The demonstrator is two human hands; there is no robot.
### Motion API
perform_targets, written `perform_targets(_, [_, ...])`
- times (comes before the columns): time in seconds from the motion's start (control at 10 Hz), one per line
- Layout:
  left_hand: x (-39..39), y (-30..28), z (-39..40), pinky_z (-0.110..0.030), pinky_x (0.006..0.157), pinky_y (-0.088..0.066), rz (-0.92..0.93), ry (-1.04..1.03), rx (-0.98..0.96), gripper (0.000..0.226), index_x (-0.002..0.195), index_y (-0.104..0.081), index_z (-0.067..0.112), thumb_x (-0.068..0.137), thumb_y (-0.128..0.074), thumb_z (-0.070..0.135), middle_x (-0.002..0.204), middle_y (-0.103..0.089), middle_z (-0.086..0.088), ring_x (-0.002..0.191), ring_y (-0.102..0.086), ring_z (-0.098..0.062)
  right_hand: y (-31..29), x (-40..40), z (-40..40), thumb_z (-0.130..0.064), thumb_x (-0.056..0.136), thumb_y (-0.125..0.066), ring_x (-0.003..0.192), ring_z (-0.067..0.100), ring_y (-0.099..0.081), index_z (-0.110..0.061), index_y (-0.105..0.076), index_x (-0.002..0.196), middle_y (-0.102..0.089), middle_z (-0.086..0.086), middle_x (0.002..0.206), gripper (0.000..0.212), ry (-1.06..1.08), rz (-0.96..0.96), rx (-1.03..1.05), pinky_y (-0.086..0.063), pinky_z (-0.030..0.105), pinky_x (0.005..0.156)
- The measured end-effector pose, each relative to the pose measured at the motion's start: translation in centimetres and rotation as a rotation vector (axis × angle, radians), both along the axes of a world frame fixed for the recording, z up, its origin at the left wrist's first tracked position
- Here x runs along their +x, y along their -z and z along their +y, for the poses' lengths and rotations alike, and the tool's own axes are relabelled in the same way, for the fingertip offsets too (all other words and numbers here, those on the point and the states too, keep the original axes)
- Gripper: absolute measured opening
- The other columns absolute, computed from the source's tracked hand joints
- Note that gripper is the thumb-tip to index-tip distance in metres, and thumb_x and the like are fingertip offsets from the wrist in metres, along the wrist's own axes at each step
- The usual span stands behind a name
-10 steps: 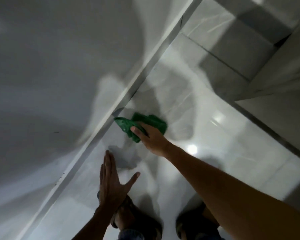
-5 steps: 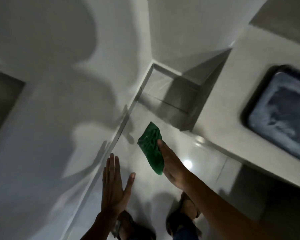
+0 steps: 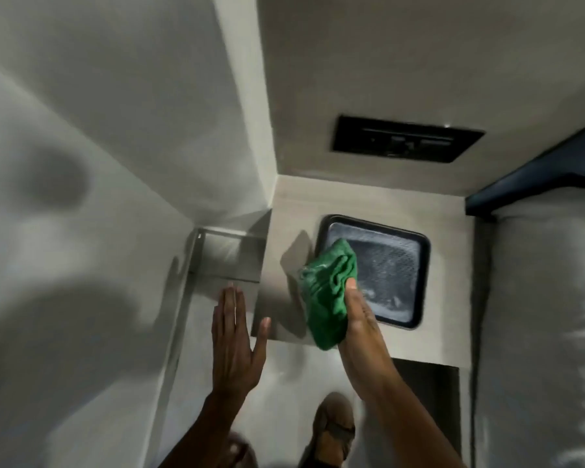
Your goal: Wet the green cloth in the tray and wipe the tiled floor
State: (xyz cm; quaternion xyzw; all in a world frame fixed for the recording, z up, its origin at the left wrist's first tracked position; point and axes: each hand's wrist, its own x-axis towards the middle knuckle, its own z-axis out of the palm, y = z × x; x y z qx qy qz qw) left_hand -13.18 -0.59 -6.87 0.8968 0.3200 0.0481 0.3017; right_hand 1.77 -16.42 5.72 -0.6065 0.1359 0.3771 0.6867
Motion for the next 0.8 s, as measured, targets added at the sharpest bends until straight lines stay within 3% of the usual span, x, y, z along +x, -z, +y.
perform_targets(0.1, [4.0,0.2,-0.8,-0.05,0.143,-0.018,-0.043,0.079,0.019,0.083,0.18,-0.021,0.006,0.118,-0.029,0.061,0.192,-0.008,-0.006,0.179,-0.009,-0.027,-1.9,3.1,-3.0,-0.08,0.093,-0.051,0.154,0.018,-0.056,-0.04,-0.046,0.167,-0.059,-0.002,0.168,0.085,0.09,-0.076,-0.044,-0.037,0.053,0.137])
perform_targets(0.2, [7.1,0.6,-1.0,-0.047,0.144,-0.013,-0.05,0.152,0.014,0.082,0.181,-0.016,0.009,0.117,-0.032,0.058,0.193,-0.005,-0.005,0.18,-0.005,-0.024,-2.8,5.5,-5.0,-0.074,0.106,-0.044,0.14,0.003,-0.068,-0.051,-0.057,0.156,-0.071,-0.015,0.153,0.057,0.139,-0.237,-0.156,-0.059,0.034,0.117])
perform_targets(0.3, [8.9,1.9,-1.0,-0.053,0.144,-0.013,-0.022,0.237,0.024,0.08,0.18,-0.018,0.007,0.115,-0.034,0.05,0.192,-0.007,-0.01,0.18,-0.006,-0.027,-1.4,6.5,-5.3,-0.056,0.116,-0.043,0.124,0.006,-0.074,-0.047,-0.066,0.141,-0.079,-0.019,0.131,0.036,0.162,-0.449,-0.312,-0.06,0.013,0.099])
perform_targets(0.4, [9.8,3.4,-0.8,-0.063,0.141,-0.023,0.031,0.31,0.167,0.072,0.176,-0.031,0.002,0.116,-0.033,0.043,0.188,-0.019,-0.017,0.177,-0.019,-0.034,4.2,6.6,-3.6,-0.056,0.116,-0.039,0.165,0.03,-0.041,-0.039,-0.049,0.165,-0.053,0.001,0.172,0.052,-0.123,-0.614,-0.667,-0.034,0.056,0.136])
perform_targets(0.5, [9.9,4.9,-0.5,-0.06,0.141,-0.022,0.011,0.338,0.292,0.066,0.173,-0.039,0.002,0.119,-0.029,0.039,0.186,-0.028,-0.019,0.175,-0.026,-0.035,9.8,5.1,-1.3,-0.057,0.117,-0.028,0.176,0.027,0.017,-0.041,-0.014,0.177,0.007,-0.001,0.19,0.063,-0.495,-0.559,-0.975,0.004,0.06,0.142])
perform_targets(0.6, [9.5,5.3,-0.4,-0.053,0.143,-0.018,-0.02,0.333,0.317,0.062,0.173,-0.04,0.004,0.12,-0.026,0.032,0.185,-0.031,-0.017,0.175,-0.028,-0.032,12.0,3.8,0.0,-0.054,0.119,-0.027,0.174,0.03,0.023,-0.039,-0.006,0.178,0.015,0.0,0.189,0.064,-0.489,-0.614,-1.094,0.009,0.06,0.142])
perform_targets(0.7, [9.7,4.9,0.0,-0.056,0.142,-0.022,-0.026,0.344,0.275,0.06,0.174,-0.04,0.004,0.118,-0.035,0.025,0.186,-0.031,-0.015,0.174,-0.028,-0.031,10.9,4.4,0.0,-0.052,0.119,-0.03,0.176,0.027,0.016,-0.039,-0.019,0.177,0.002,-0.001,0.191,0.061,-0.375,-0.566,-0.98,0.005,0.059,0.143])
perform_targets(0.8, [9.5,3.0,0.3,-0.059,0.141,-0.022,-0.001,0.34,0.177,0.062,0.176,-0.033,0.006,0.12,-0.029,0.031,0.188,-0.024,-0.011,0.176,-0.023,-0.03,7.9,5.1,-1.0,-0.056,0.117,-0.028,0.176,0.022,0.012,-0.04,-0.024,0.176,-0.003,-0.003,0.191,0.061,-0.327,-0.569,-0.916,0.004,0.057,0.143])
